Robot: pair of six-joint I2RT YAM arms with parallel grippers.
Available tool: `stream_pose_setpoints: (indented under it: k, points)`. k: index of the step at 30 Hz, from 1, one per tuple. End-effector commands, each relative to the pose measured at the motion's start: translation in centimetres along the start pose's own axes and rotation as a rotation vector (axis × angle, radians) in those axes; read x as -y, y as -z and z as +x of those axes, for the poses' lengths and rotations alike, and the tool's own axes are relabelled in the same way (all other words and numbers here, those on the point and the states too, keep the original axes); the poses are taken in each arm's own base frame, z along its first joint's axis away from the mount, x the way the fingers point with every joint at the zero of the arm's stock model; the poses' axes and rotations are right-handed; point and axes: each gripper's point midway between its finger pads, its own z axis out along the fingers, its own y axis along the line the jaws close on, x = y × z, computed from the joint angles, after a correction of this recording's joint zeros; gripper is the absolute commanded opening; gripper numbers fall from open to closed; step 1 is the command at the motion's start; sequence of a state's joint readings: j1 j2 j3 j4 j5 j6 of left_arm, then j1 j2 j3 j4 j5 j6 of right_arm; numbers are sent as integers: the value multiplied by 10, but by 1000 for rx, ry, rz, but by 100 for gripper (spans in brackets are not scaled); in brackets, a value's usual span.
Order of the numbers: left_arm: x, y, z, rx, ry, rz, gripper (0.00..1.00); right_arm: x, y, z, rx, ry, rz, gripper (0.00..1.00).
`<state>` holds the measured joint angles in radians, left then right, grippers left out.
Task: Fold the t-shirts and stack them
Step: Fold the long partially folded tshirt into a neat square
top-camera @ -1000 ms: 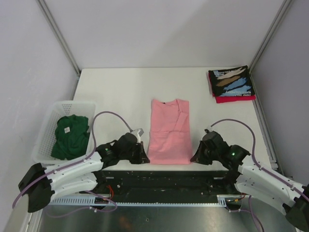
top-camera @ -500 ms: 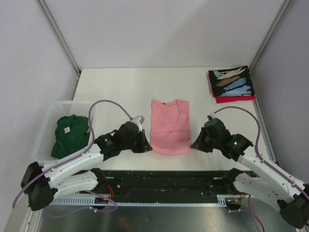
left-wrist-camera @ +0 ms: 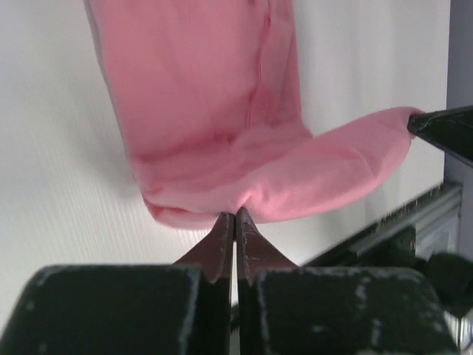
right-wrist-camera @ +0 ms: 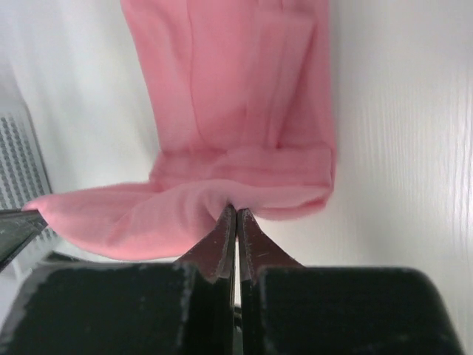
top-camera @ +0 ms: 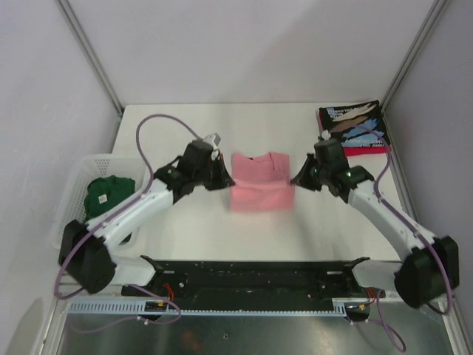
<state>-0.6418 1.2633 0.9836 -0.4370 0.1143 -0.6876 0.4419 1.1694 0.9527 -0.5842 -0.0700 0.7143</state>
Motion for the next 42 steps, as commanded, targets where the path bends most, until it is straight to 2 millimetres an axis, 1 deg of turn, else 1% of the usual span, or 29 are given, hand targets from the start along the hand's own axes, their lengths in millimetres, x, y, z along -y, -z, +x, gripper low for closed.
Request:
stream_pose_setpoints:
  k: [1, 3, 5, 7, 9, 11, 13, 14, 16, 18, 20, 21, 23, 25, 28, 30, 31, 32, 33, 34, 35, 36, 37, 39, 40, 41, 42]
  points:
    - [2, -25, -75, 97, -45, 1, 0, -30, -32, -81, 162, 42, -100, 0]
    - [-10, -50, -103, 109, -34, -28, 0, -32, -58, -108, 197, 36, -113, 0]
    - [-26, -81, -125, 110, -16, -56, 0, -27, -95, -127, 199, 24, -113, 0]
    - [-41, -112, -144, 115, -4, -73, 0, -22, -131, -142, 199, 12, -122, 0]
    - [-54, -141, -158, 116, 9, -79, 0, -12, -168, -149, 173, -14, -129, 0]
    - [-65, -169, -164, 102, 14, -83, 0, -6, -200, -152, 141, -48, -143, 0]
    - [-75, -193, -165, 85, 20, -90, 0, 0, -223, -154, 118, -77, -145, 0]
    - [-79, -202, -164, 76, 24, -91, 0, 2, -232, -153, 105, -89, -143, 0]
    - [-87, -212, -160, 62, 35, -97, 0, 5, -244, -152, 92, -102, -142, 0]
    - [-91, -215, -158, 58, 37, -107, 0, 9, -249, -146, 72, -107, -127, 0]
    - [-94, -214, -159, 59, 40, -111, 0, 13, -251, -142, 57, -107, -113, 0]
    - [-94, -211, -161, 64, 39, -110, 0, 13, -250, -142, 55, -107, -111, 0]
    - [-90, -204, -171, 88, 31, -100, 0, 11, -243, -149, 67, -103, -115, 0]
    - [-84, -195, -185, 120, 20, -88, 0, 5, -234, -160, 87, -93, -122, 2]
    - [-78, -180, -207, 169, 12, -72, 0, -7, -214, -185, 142, -60, -122, 7]
    - [-77, -172, -219, 195, 12, -64, 1, -13, -203, -203, 178, -37, -113, 13]
    - [-76, -169, -224, 202, 9, -55, 4, -15, -199, -210, 188, -31, -108, 17]
    - [-76, -168, -228, 204, 6, -43, 9, -15, -196, -215, 193, -29, -101, 22]
    - [-75, -167, -231, 202, 4, -27, 20, -14, -196, -218, 193, -33, -95, 29]
    - [-74, -166, -232, 199, 4, -10, 34, -13, -195, -220, 188, -41, -91, 36]
    - [-75, -165, -235, 199, 4, -1, 45, -11, -195, -222, 185, -47, -87, 42]
    - [-75, -162, -236, 201, 4, 2, 53, -10, -194, -222, 184, -50, -84, 47]
    - [-76, -159, -237, 203, 4, 2, 59, -9, -192, -222, 183, -50, -80, 49]
    - [-74, -150, -237, 211, -2, 1, 63, -13, -186, -220, 187, -41, -82, 49]
    - [-74, -146, -236, 215, -3, -5, 63, -15, -183, -216, 186, -31, -78, 48]
    - [-74, -140, -235, 220, 1, -12, 58, -18, -180, -212, 183, -18, -74, 46]
    - [-75, -137, -229, 212, 10, -18, 52, -22, -179, -205, 176, -3, -75, 43]
